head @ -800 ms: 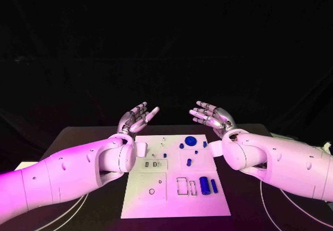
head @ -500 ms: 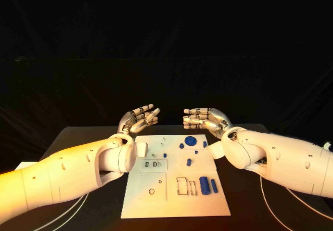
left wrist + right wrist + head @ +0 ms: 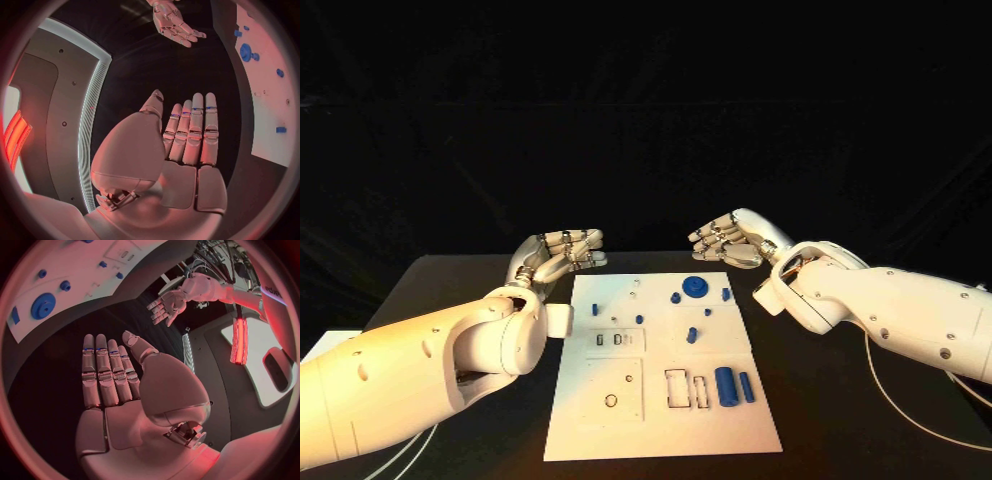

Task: Assemble the parts on the task board

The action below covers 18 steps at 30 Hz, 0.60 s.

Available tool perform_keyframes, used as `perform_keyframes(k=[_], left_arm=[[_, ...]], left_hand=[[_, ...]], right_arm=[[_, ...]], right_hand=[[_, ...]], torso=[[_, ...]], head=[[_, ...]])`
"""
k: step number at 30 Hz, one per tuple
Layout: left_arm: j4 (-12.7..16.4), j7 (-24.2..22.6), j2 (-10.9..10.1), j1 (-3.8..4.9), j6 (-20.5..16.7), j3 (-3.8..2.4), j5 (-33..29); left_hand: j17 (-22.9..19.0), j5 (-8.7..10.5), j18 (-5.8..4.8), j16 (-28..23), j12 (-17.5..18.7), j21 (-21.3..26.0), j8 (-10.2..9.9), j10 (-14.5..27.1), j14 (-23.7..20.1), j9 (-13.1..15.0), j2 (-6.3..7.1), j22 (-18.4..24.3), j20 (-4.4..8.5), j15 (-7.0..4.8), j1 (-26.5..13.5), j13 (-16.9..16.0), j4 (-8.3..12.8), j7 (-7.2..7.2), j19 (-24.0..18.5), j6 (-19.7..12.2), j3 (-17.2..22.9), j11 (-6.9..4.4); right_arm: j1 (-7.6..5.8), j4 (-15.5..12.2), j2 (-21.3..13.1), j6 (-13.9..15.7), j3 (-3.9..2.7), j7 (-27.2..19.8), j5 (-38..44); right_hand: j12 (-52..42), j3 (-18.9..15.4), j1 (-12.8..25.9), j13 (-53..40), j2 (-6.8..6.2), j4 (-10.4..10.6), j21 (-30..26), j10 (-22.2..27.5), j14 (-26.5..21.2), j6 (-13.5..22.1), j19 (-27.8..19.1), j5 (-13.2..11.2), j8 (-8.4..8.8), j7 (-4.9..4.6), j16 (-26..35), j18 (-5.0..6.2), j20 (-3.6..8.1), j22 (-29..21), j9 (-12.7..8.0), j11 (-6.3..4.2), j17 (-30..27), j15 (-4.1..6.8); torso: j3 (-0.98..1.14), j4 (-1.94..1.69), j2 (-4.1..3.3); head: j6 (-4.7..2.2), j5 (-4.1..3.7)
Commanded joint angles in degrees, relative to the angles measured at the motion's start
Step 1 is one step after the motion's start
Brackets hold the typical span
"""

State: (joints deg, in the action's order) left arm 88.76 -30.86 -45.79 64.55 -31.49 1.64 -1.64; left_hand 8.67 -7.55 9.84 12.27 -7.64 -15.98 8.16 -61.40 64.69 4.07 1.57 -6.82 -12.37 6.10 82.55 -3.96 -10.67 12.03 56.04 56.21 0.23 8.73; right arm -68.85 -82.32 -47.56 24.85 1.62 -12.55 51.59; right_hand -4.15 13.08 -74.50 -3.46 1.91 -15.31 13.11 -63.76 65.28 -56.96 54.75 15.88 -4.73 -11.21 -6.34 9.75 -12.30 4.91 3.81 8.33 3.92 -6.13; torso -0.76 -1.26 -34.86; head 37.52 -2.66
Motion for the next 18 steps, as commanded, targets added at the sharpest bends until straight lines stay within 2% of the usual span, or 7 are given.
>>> perform_keyframes(k=[1, 3, 4, 11, 15, 18], left_arm=[[1.8, -0.3, -1.0, 0.13, 3.1, -0.12, 1.1], [2.6, -0.1, -1.6, 0.17, 3.6, -0.21, 1.1], [3.5, 0.1, -2.3, 0.20, 4.1, -0.29, 1.2], [8.5, 0.9, -5.3, 0.31, 5.8, -0.90, 0.9], [11.2, 1.2, -6.4, 0.43, 6.3, -1.24, -0.1], [13.1, 1.5, -7.0, 0.60, 6.6, -1.41, -0.9]], left_hand=[[0.3, -0.02, 0.77, -0.5, 0.5, 0.0, -0.2, -0.8, 0.7, -0.1, -0.51, 0.2, 0.01, -0.15, 0.0, 0.0, 0.5, -0.09, 0.8, 0.6, 0.0, 0.01], [0.5, -0.01, 0.77, -0.6, 0.8, 0.0, -0.4, -1.1, 1.1, -0.2, -0.62, 0.2, 0.13, -0.27, 0.0, 0.1, 0.7, -0.15, 1.2, 0.8, 0.0, -0.07], [0.7, -0.01, 0.77, -0.6, 1.0, 0.0, -0.5, -1.3, 1.4, -0.2, -0.68, 0.3, 0.20, -0.34, 0.1, 0.1, 0.8, -0.18, 1.4, 0.9, 0.0, -0.12], [1.3, -0.02, 0.76, -0.8, 1.5, 0.0, -0.9, -1.9, 2.4, -0.2, -0.85, 0.4, 0.46, -0.58, 0.1, 0.1, 1.2, -0.27, 2.2, 1.2, -0.1, -0.26], [1.3, -0.01, 0.74, -0.9, 1.7, 0.0, -1.0, -1.9, 2.3, -0.2, -0.85, 0.5, 0.49, -0.57, 0.1, 0.1, 1.3, -0.29, 2.3, 1.2, -0.1, -0.25], [1.4, -0.01, 0.71, -1.1, 1.9, 0.1, -1.1, -1.9, 2.2, -0.3, -0.87, 0.5, 0.48, -0.53, 0.1, 0.1, 1.4, -0.27, 2.3, 1.2, -0.2, -0.22]], right_arm=[[-0.28, -0.5, 0.0, -1.1, -0.08, 7.1, 16.7], [-0.43, -0.7, 0.0, -2.1, -0.16, 9.1, 20.3], [-0.56, -0.8, 0.0, -3.4, -0.22, 11.0, 23.9], [-1.11, -1.3, 0.4, -9.5, -0.37, 17.1, 35.7], [-1.33, -1.3, 0.8, -12.3, -0.40, 19.1, 39.3], [-1.43, -1.2, 1.2, -13.4, -0.42, 20.0, 41.1]], right_hand=[[0.5, 2.3, 1.8, -0.2, -1.11, -0.5, 2.0, -3.1, 5.7, -2.7, 4.2, -1.5, 0.74, 0.81, -0.6, 0.90, 1.47, 0.4, 0.2, -1.06, 0.6, 1.58], [0.6, 2.4, 1.9, -0.2, -1.50, -0.4, 2.6, -3.3, 7.0, -2.9, 5.3, -2.2, 0.84, 1.11, -0.9, 0.90, 1.93, 0.7, 0.2, -1.31, 0.9, 2.01], [0.5, 2.4, 2.0, -0.2, -1.76, -0.4, 3.4, -3.6, 8.5, -3.1, 6.4, -2.6, 0.86, 1.33, -1.4, 0.92, 2.42, 1.0, 0.2, -1.55, 1.2, 2.48], [0.5, 1.7, 1.8, -0.2, -3.00, 0.4, 9.3, -5.3, 18.2, -4.2, 13.8, -4.4, 0.86, 2.63, -5.7, 0.87, 6.17, 3.7, 0.2, -3.14, 4.4, 5.31], [0.6, 1.7, 1.9, -0.2, -3.39, 1.0, 11.8, -5.6, 21.1, -4.5, 15.8, -4.7, 0.94, 3.04, -7.7, 0.77, 7.21, 5.0, 0.2, -3.61, 6.3, 6.04], [0.6, 1.9, 1.9, -0.2, -3.82, 1.5, 13.7, -5.2, 21.4, -4.6, 16.8, -4.7, 1.02, 3.20, -10.3, 0.63, 7.74, 6.1, 0.1, -3.77, 8.2, 6.41]], torso=[[-0.28, -0.66, -1.80], [-0.36, -0.89, -2.23], [-0.47, -1.11, -2.66], [-0.83, -1.87, -4.84], [-0.99, -2.32, -5.95], [-1.10, -2.61, -6.78]], head=[[-0.31, -0.40], [-0.31, -0.64], [-0.45, -0.85], [-1.31, -1.77], [-1.76, -2.18], [-2.09, -2.38]])
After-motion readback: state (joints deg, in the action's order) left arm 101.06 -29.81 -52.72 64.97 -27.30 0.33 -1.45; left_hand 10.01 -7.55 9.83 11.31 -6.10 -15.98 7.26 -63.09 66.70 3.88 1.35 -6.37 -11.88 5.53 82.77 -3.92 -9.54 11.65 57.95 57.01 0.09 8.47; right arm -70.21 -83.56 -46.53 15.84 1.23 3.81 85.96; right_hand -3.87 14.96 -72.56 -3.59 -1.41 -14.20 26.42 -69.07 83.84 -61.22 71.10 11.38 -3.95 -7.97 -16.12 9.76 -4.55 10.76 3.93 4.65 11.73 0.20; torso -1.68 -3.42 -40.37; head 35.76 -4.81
